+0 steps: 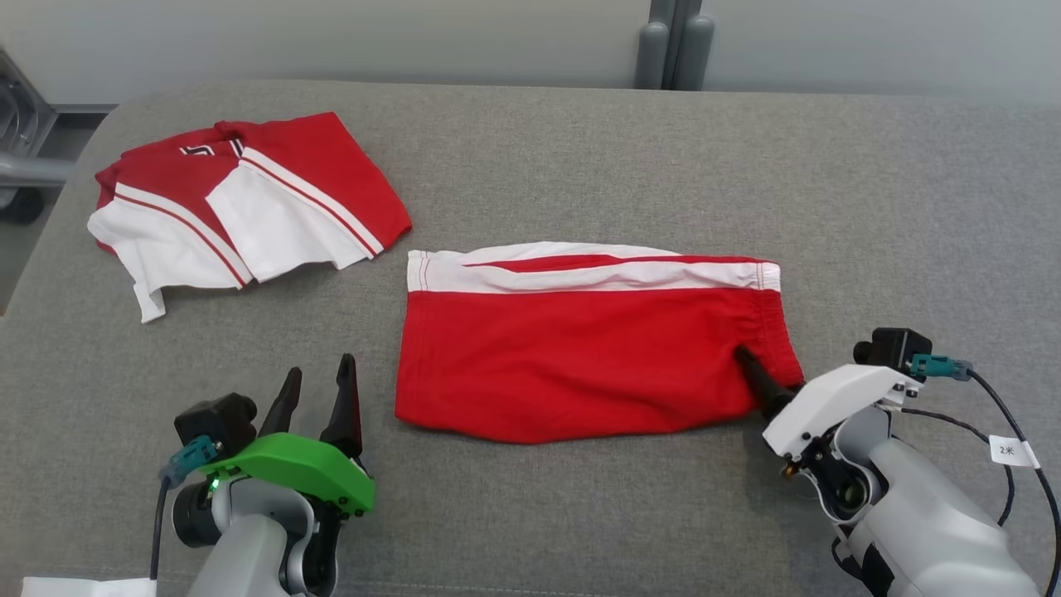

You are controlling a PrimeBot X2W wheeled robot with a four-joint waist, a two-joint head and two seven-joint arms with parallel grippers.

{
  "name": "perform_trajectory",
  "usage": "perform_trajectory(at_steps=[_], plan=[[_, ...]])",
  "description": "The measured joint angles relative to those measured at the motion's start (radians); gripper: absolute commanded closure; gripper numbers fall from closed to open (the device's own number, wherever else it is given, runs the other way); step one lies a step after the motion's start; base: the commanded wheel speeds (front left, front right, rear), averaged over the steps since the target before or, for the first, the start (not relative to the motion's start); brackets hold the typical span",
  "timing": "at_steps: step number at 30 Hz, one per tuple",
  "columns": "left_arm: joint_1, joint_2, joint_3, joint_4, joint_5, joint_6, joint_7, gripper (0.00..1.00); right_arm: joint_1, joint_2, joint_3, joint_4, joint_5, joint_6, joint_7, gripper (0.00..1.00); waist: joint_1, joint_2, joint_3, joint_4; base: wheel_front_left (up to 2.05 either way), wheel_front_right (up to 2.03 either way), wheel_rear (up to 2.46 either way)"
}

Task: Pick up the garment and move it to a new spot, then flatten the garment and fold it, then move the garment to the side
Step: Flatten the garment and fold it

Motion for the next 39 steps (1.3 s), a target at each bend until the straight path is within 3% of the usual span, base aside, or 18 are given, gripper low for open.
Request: perform_trajectory(at_steps=[4,15,24,39], plan=[[0.018,0.001,0.008,-0.022,0.000,0.010,0.000,0.00,-0.021,0.006,0.006,0.005,0.000,0.000,0.007,1.00,0.0000,0.0000,0.003,0.006,0.00,0.00,0.00],[0.063,0.002,0.025,-0.086,0.002,0.034,-0.001,0.00,-0.044,-0.026,-0.004,0.006,0.000,0.000,-0.012,1.00,0.0000,0.0000,-0.003,-0.024,0.00,0.00,0.00],[0.095,0.002,0.022,-0.148,0.008,0.035,-0.001,0.00,-0.044,-0.118,-0.040,0.024,0.014,0.000,-0.016,1.00,0.0000,0.0000,-0.020,-0.077,0.00,0.00,0.00],[0.114,0.004,-0.007,-0.207,0.008,0.035,0.001,0.00,-0.070,-0.065,0.109,-0.142,0.003,0.000,0.062,1.00,0.0000,0.0000,-0.057,-0.105,0.00,0.00,0.00]])
